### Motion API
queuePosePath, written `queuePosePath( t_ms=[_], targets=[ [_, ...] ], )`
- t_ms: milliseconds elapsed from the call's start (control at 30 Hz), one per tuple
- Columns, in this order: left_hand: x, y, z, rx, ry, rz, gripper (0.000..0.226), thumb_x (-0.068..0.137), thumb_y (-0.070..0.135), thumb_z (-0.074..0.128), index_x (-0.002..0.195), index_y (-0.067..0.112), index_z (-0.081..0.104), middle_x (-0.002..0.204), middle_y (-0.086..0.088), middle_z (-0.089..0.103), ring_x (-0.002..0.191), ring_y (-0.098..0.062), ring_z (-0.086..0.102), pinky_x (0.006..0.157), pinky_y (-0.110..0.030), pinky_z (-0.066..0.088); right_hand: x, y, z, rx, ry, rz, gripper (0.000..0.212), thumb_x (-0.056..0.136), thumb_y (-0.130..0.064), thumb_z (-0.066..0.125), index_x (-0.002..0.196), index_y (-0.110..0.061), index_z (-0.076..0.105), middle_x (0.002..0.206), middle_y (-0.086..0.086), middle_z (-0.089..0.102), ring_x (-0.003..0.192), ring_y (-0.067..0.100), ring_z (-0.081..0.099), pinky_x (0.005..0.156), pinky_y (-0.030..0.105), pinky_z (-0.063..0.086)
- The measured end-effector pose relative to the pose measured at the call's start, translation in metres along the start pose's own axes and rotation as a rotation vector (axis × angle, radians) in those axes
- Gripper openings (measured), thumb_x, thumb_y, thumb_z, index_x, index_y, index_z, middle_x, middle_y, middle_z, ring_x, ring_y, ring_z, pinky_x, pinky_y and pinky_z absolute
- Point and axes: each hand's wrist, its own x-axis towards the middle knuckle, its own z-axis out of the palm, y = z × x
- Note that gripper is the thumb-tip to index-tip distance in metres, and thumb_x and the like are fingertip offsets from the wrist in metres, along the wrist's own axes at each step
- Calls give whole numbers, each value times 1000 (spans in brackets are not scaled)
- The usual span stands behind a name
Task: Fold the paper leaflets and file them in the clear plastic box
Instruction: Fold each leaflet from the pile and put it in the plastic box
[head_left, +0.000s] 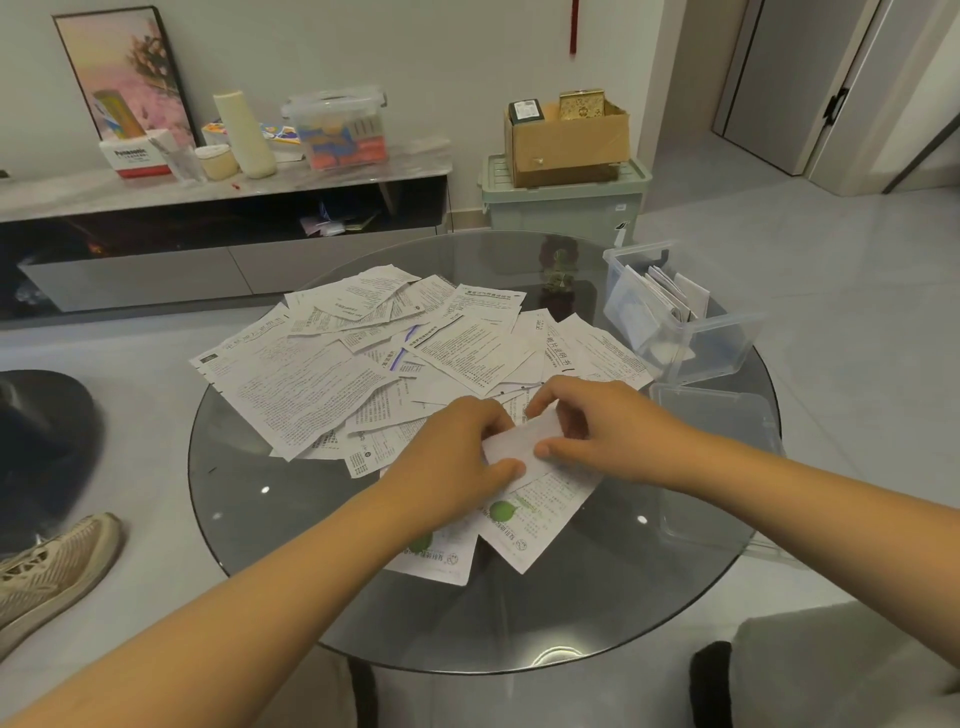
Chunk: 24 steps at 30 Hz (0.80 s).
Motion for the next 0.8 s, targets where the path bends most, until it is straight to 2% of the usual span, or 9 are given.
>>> queuePosePath(
  t_ms=[133,200,267,367,500,600,800],
  targets=[
    [4,-7,4,-30,-14,2,42,79,22,73,115,27,51,113,7,49,97,-4,48,87,-16,38,5,0,8,-111,11,9,51,79,-34,71,123,-30,46,93,-9,50,90,9,45,83,33,45],
    [6,-8,4,-1,-24,4,46,80,24,72,120,26,49,113,8,46,102,-6,46,90,-18,37,5,-1,9,-166,31,2,51,79,-35,71,122,-32,45,100,-10,42,97,8,35,87,32,42],
    [6,-8,3,45,-31,15,42,80,27,72,117,28,50,110,9,45,102,-7,46,90,-20,38,3,-4,8,-231,47,-45,39,80,-34,69,115,-31,51,100,-11,39,100,9,34,85,31,40],
    [4,-6,0,54,-44,18,32,79,29,73,104,31,53,104,10,45,91,-4,48,81,-18,39,-4,-8,10,-302,-4,-116,21,86,-34,60,106,-28,61,96,-11,46,103,11,44,81,28,41],
    [0,-2,-2,9,-80,7,24,75,31,76,91,32,58,102,10,46,80,-2,55,79,-22,46,-14,-11,11,-397,-34,-135,38,83,-53,56,114,-31,61,106,-12,54,103,11,48,78,26,38],
    [-5,0,-4,-44,-127,0,24,71,30,80,90,28,64,103,9,49,77,-1,59,80,-24,49,-18,-9,10,-447,-56,-161,51,78,-62,58,119,-32,56,114,-12,54,108,12,47,86,29,39],
    [-8,-1,-4,-15,-163,30,33,69,34,81,99,29,66,106,11,46,80,0,57,82,-22,49,-22,-6,5,-433,-48,-226,39,84,-51,57,117,-31,59,117,-14,58,109,11,51,89,28,41]
  ],
)
